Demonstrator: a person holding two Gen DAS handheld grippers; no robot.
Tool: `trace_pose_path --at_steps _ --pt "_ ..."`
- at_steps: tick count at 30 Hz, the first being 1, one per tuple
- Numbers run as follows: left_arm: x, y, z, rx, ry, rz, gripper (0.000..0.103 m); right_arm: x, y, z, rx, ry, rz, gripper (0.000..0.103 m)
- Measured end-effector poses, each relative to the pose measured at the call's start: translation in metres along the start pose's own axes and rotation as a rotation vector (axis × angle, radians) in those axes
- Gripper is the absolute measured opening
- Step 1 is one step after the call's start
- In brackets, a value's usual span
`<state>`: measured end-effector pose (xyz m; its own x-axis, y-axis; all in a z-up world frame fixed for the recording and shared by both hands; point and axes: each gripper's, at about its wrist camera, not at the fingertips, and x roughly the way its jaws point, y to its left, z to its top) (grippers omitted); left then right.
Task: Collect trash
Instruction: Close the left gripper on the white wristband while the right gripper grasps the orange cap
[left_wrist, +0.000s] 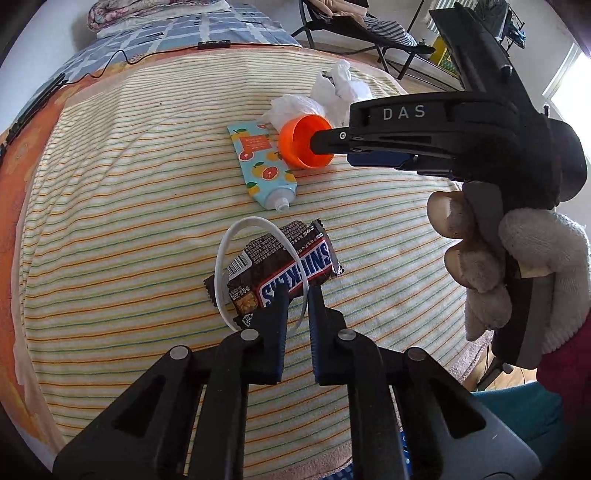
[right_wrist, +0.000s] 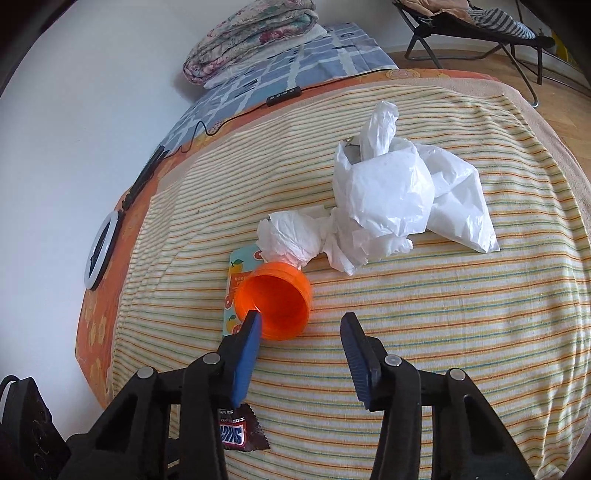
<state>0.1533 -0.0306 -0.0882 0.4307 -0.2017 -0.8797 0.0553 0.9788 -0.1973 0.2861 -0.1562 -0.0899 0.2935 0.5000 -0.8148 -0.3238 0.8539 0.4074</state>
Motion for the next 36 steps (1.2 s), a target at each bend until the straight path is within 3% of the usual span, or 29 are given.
trace_pose_path --at_steps 11,15,17,19,25,30,34,36 --pt "-0.016 0.009 0.004 -0.048 -0.050 -0.039 0.003 0.014 -0.003 0.004 0.008 -0.008 -0.028 0.034" --pt "-0.021 0.015 0.007 -0.047 -0.069 -0.029 0.003 0.017 -0.003 0.005 0.002 -0.014 -0.035 0.016" --pt "-0.021 0.014 0.005 -0.042 -0.067 -0.021 0.003 0.017 -0.003 0.006 0.002 -0.017 -0.034 0.014" --pt "-0.019 0.012 0.004 -0.030 -0.061 0.001 0.003 0.017 -0.002 0.005 -0.008 -0.017 -0.035 0.006" --pt "-0.005 0.010 0.004 -0.042 -0.016 -0.013 0.007 0.015 0.005 0.001 -0.044 -0.020 -0.042 0.005" --pt "0.007 0.003 0.010 -0.037 0.002 0.023 0.012 0.015 0.004 -0.001 -0.043 -0.013 -0.039 0.005" --pt "0.019 0.005 0.013 -0.049 0.022 0.041 0.012 0.017 0.005 -0.001 -0.049 -0.008 -0.039 0.007" --pt "0.019 0.008 0.015 -0.069 0.006 0.027 0.004 0.019 0.006 -0.002 -0.051 -0.008 -0.039 0.009"
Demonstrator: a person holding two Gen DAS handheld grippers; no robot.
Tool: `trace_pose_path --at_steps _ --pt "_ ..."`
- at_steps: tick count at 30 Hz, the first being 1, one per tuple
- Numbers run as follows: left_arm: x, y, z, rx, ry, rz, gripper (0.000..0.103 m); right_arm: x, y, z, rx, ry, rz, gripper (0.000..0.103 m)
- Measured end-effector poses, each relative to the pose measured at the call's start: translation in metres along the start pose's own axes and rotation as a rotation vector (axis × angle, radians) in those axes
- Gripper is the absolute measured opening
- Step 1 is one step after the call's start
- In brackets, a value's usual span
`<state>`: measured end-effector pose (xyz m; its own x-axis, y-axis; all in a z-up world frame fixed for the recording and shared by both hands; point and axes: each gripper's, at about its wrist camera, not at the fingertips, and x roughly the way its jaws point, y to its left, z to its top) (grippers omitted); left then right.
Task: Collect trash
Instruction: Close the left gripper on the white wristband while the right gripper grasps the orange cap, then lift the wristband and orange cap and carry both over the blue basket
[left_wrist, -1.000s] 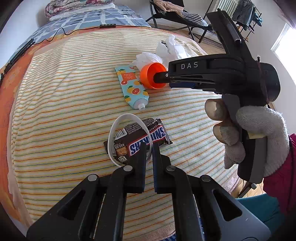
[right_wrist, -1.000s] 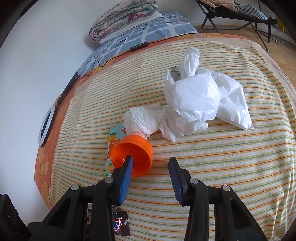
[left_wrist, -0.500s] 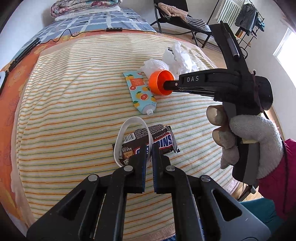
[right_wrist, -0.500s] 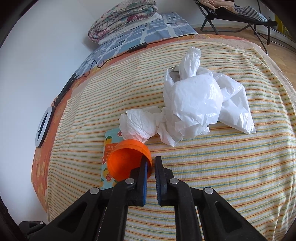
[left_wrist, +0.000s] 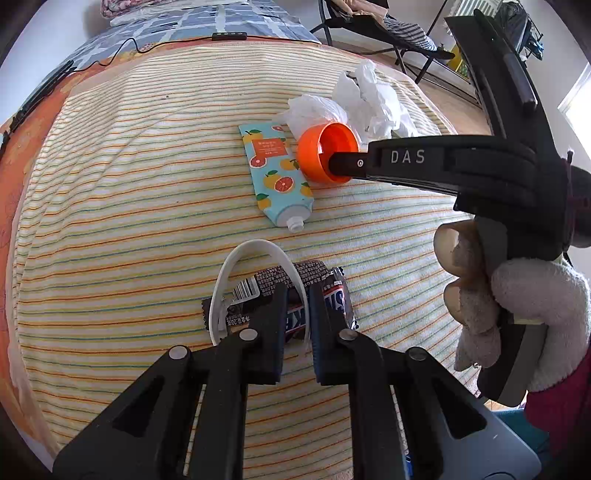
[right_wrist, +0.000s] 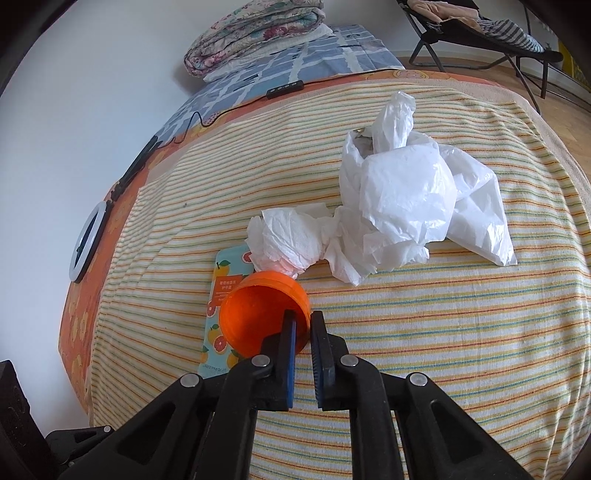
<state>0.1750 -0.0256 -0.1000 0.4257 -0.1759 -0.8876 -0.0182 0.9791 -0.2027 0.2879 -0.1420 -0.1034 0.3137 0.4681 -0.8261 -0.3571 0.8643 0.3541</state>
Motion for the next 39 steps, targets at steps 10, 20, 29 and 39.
trace_pose_path --at_steps 10,20,29,39 --pt "-0.039 0.011 0.005 -0.039 -0.130 -0.021 0.002 -0.015 0.006 -0.007 -0.034 -0.022 0.010 0.001" --pt "-0.071 0.014 -0.003 -0.039 -0.178 -0.026 0.002 -0.048 0.011 -0.021 -0.028 -0.041 0.057 0.001" --pt "-0.096 0.006 -0.029 0.002 -0.200 -0.005 0.002 -0.085 0.021 -0.054 -0.079 -0.043 0.078 0.001" --pt "-0.116 -0.003 -0.060 0.032 -0.223 0.000 0.002 -0.127 0.038 -0.104 -0.144 -0.061 0.098 0.001"
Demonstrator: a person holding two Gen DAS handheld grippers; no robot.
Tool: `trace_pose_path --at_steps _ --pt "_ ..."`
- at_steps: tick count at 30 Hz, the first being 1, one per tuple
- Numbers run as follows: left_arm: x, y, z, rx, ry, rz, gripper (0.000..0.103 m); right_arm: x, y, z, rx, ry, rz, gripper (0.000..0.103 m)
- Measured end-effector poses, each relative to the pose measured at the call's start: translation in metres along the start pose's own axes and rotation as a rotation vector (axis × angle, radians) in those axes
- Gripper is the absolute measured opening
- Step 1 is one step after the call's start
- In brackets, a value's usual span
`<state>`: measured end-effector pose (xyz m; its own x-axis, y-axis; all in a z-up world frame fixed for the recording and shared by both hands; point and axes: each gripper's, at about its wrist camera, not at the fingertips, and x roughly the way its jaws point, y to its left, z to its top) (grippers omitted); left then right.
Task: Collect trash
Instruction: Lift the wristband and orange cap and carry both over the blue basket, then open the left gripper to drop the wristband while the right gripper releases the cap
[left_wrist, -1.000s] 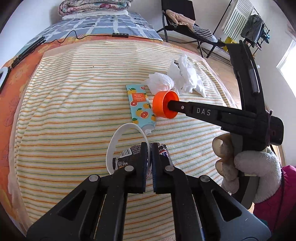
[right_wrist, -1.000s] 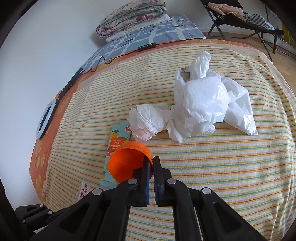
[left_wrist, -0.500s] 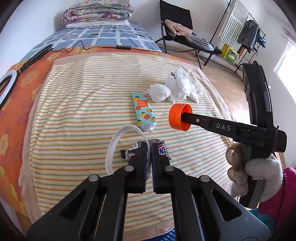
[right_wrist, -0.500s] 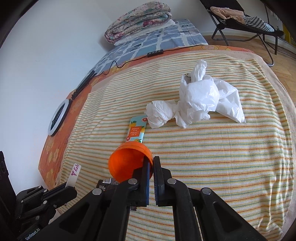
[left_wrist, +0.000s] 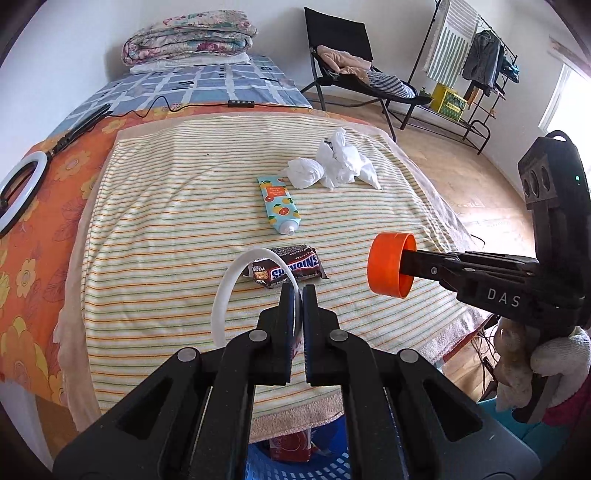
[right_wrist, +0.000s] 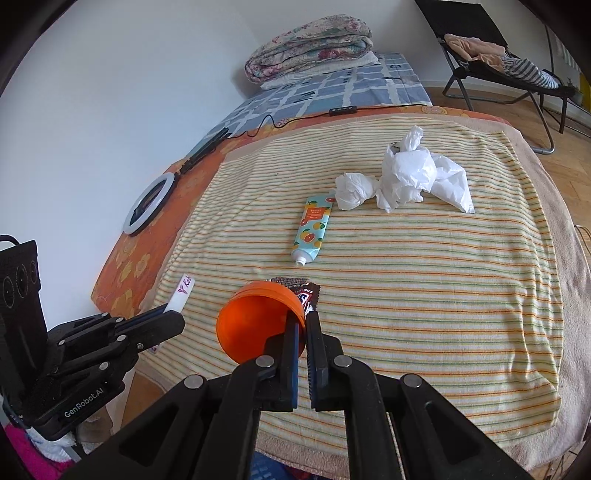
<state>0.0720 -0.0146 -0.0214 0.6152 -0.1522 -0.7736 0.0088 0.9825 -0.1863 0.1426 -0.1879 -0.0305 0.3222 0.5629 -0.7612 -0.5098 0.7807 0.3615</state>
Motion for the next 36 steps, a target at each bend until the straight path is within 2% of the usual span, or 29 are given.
trace_pose_path --at_steps 11,23,36 --pt "-0.028 -0.015 -0.043 -0.004 -0.010 -0.020 0.002 -0.031 0.019 -0.059 -0.052 0.000 -0.005 0.001" --pt "-0.026 -0.026 -0.113 -0.004 0.075 -0.047 0.002 -0.035 0.019 -0.131 -0.078 0.071 -0.032 0.001" --pt "-0.006 -0.031 -0.156 -0.004 0.169 -0.052 0.002 -0.017 0.020 -0.171 -0.101 0.153 -0.036 0.001"
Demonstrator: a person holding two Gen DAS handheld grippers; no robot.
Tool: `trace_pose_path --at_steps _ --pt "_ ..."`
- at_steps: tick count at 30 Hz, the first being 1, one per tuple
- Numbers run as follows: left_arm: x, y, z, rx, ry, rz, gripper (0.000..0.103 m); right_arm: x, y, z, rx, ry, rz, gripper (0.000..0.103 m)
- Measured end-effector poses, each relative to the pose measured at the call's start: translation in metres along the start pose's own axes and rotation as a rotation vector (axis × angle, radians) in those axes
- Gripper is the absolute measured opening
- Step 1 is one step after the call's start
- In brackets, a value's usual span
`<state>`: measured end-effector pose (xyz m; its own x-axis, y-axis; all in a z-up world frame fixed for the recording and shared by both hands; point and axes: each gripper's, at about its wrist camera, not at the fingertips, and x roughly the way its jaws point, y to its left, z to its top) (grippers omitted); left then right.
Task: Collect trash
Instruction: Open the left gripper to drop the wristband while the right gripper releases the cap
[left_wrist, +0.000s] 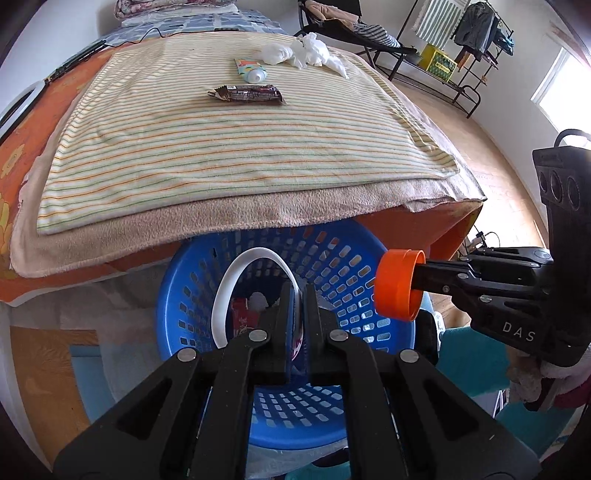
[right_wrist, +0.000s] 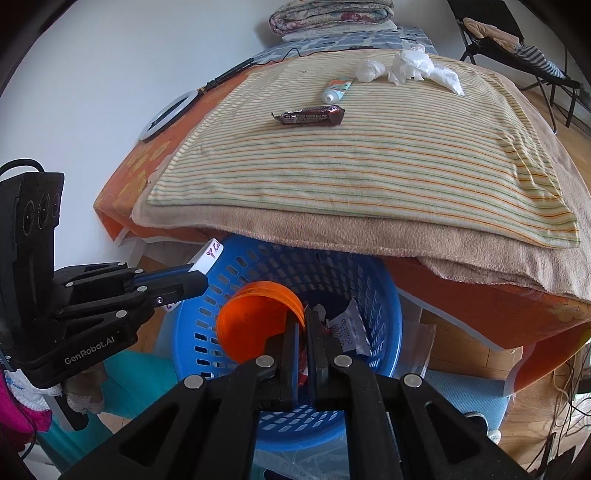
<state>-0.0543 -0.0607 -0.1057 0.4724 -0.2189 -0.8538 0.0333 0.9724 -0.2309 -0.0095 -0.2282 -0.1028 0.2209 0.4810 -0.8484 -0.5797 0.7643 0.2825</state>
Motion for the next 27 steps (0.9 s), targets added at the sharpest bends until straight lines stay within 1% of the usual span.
trace_pose_path --at_steps 9,14,18,23,24,25,26,27 --pt "0.019 0.007 -0.012 -0.010 0.064 0.005 0.002 0.013 0.003 -0.010 -0.009 0.038 -0.004 0.001" --pt "0.024 0.011 -0.014 -0.018 0.075 0.020 0.002 0.021 0.002 -0.014 -0.004 0.059 -0.004 0.002" --pt "0.027 0.015 -0.014 -0.039 0.085 0.021 0.002 0.023 -0.001 -0.015 0.009 0.066 -0.005 0.006" --pt "0.029 0.018 -0.013 -0.045 0.091 0.041 0.002 0.027 -0.005 -0.015 0.021 0.075 -0.007 0.008" --pt "0.030 0.018 -0.012 -0.048 0.093 0.043 0.005 0.026 -0.005 -0.015 0.022 0.074 -0.006 0.012" --pt "0.030 0.019 -0.012 -0.050 0.095 0.044 0.013 0.026 -0.004 -0.015 0.023 0.072 -0.006 0.020" --pt "0.030 0.018 -0.012 -0.052 0.094 0.048 0.020 0.026 -0.004 -0.015 0.022 0.069 -0.008 0.024" --pt "0.030 0.019 -0.012 -0.054 0.090 0.050 0.034 0.025 -0.003 -0.015 0.019 0.067 -0.014 0.028"
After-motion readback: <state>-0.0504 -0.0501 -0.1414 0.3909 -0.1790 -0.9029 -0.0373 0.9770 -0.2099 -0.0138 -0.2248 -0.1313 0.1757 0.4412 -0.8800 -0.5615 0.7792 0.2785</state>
